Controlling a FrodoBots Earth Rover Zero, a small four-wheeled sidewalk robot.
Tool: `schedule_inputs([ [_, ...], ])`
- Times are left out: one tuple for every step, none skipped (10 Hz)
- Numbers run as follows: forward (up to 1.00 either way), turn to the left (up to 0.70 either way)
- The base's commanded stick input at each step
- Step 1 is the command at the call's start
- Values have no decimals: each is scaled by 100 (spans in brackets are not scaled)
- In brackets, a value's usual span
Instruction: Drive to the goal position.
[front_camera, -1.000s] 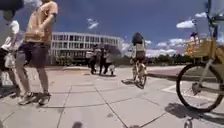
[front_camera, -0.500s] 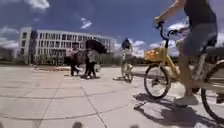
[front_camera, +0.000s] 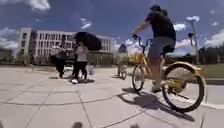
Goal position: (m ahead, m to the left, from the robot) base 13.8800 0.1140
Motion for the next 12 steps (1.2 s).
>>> schedule_inputs([
  [70, 0],
  [70, 1],
  [70, 2],
  [70, 2],
  [70, 3],
  [70, 2],
  [70, 3],
  [70, 3],
  [70, 2],
  [70, 2],
  [70, 2],
  [70, 3],
])
